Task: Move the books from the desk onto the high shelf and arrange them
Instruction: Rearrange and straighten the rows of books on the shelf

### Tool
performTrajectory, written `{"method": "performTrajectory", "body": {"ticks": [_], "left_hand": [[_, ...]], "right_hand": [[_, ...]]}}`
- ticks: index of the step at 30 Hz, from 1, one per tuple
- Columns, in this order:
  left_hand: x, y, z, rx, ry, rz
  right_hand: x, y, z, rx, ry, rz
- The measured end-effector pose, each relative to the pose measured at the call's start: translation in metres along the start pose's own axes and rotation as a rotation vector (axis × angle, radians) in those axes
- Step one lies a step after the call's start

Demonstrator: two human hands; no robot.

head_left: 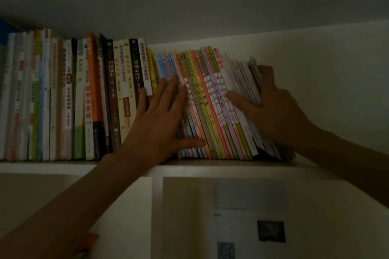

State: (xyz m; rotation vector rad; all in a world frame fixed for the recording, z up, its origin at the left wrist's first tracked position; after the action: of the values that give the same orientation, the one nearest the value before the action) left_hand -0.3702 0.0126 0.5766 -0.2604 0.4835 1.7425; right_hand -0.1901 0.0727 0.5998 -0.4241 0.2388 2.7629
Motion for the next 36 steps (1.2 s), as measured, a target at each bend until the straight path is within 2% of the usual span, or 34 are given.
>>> {"method": "performTrajectory", "body": {"ticks": [2,5,8,13,16,18,20,22,25,28,30,32,34,36], "left_hand": [[-0.002,-0.003,-0.001,0.033,-0.020,-0.031],[-0.015,-0.012,0.009,0.073,-0.058,-0.066],[-0.005,-0.021,0.019,0.127,-0.009,-0.024],[0.012,-0.023,0.016,0.174,-0.037,0.086],[-0.009,-0.025,0.019,0.170,-0.038,-0.047],[-0.034,-0.019,0.029,0.115,-0.204,-0.262],[-0.049,-0.005,0.049,0.026,-0.358,-0.329],[-0.045,0.008,0.076,-0.110,-0.333,-0.260],[-0.028,0.006,0.096,-0.210,-0.292,-0.026],[-0.027,0.009,0.100,-0.232,-0.376,-0.072],[-0.029,0.013,0.103,-0.168,-0.420,-0.071],[-0.026,0.014,0.103,-0.077,-0.450,0.033],[-0.018,0.012,0.101,-0.030,-0.434,0.154],[-0.012,0.008,0.098,-0.012,-0.415,0.215]], "right_hand": [[-0.005,-0.003,0.000,-0.011,0.068,0.023],[-0.007,-0.011,-0.004,0.049,0.297,0.161],[-0.005,-0.022,-0.014,0.054,0.418,0.239],[-0.005,-0.033,-0.019,0.050,0.358,0.077],[-0.015,-0.025,-0.012,0.041,0.280,-0.055],[-0.031,-0.007,0.005,-0.028,0.083,-0.034],[-0.040,0.011,0.030,-0.152,-0.060,-0.099],[-0.028,0.020,0.060,-0.212,-0.004,-0.150],[0.004,0.023,0.092,-0.204,0.227,-0.092],[0.016,0.019,0.099,-0.144,0.377,0.001],[0.016,0.017,0.097,-0.168,0.363,0.029],[0.016,0.017,0.097,-0.199,0.279,0.002],[0.015,0.019,0.100,-0.229,0.206,-0.092],[0.015,0.020,0.102,-0.233,0.203,-0.188]]}}
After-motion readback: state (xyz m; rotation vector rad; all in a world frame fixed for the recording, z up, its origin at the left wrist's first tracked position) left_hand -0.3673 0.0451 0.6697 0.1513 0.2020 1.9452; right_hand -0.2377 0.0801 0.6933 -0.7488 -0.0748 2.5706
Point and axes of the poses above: each hand's wrist, its own z-axis towards the middle knuckle, its own x-axis out of the palm, y = z × x, the point moved 6 cm from there along z, towards the middle knuckle, and after that the axes turned 6 degrees about -x, right-handed, at the moved point
